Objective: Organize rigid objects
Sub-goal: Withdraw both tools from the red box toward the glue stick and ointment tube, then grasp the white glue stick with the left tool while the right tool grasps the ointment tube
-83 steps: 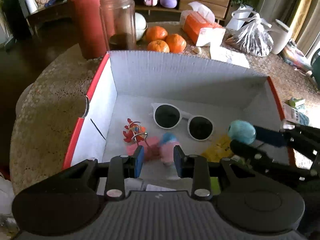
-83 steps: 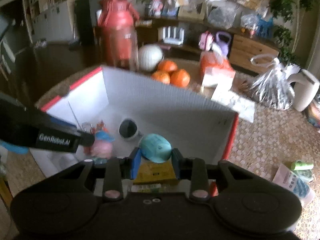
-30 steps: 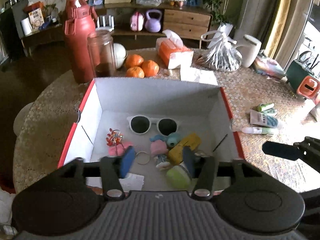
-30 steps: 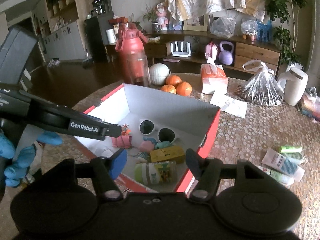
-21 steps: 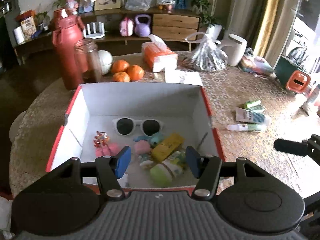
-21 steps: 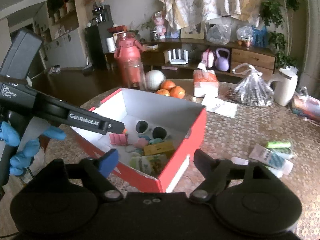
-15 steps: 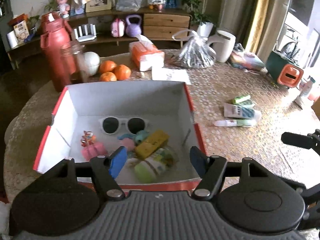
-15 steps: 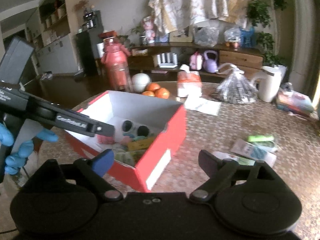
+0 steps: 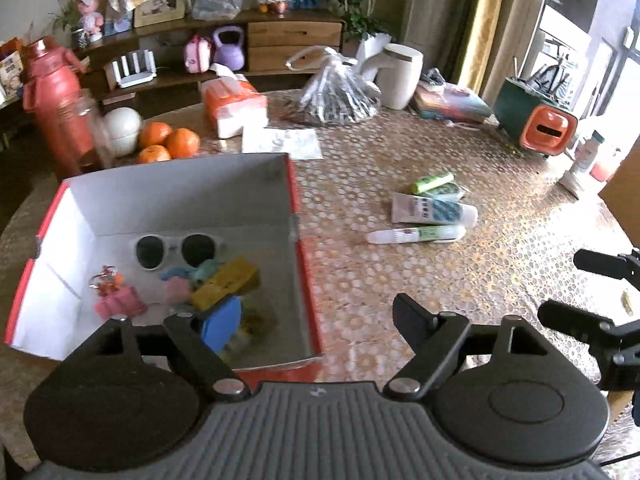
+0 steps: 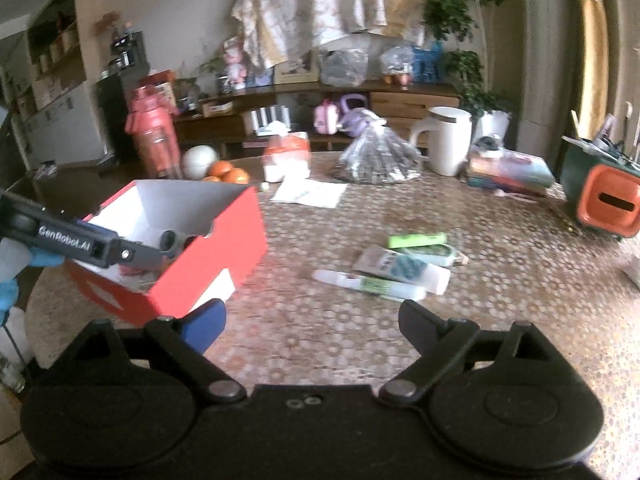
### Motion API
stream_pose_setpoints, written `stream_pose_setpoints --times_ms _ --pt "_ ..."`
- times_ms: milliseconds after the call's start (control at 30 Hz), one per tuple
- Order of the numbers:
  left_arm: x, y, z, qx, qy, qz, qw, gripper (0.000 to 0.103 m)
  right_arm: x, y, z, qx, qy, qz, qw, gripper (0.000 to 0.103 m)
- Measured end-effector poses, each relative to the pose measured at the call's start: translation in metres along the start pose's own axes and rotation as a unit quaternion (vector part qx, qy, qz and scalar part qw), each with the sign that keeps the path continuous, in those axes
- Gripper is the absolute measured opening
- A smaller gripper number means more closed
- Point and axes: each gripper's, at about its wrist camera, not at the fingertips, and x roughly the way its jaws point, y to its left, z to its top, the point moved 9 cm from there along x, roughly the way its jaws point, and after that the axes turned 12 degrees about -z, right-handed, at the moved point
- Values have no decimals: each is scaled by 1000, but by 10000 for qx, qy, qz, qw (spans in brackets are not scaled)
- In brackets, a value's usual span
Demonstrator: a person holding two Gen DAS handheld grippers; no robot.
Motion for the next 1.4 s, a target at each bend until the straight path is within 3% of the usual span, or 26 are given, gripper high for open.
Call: stream_pose_setpoints --times_ms 133,300,467,867,1400 --pt "17 -16 4 62 48 -28 10000 99 4 -18 -1 83 17 -66 9999 93" --pt "39 -34 16 123 64 -99 9999 99 15 -41 -3 168 67 -180 9997 93" --pt "59 -45 31 230 -30 103 9997 99 31 -62 -2 210 183 -244 9993 93" --pt "131 -64 40 499 629 1 9968 99 86 -107 22 320 388 -439 9978 93" --pt "211 -64 47 772 1366 91 9876 99 166 -113 15 417 965 -264 9941 91"
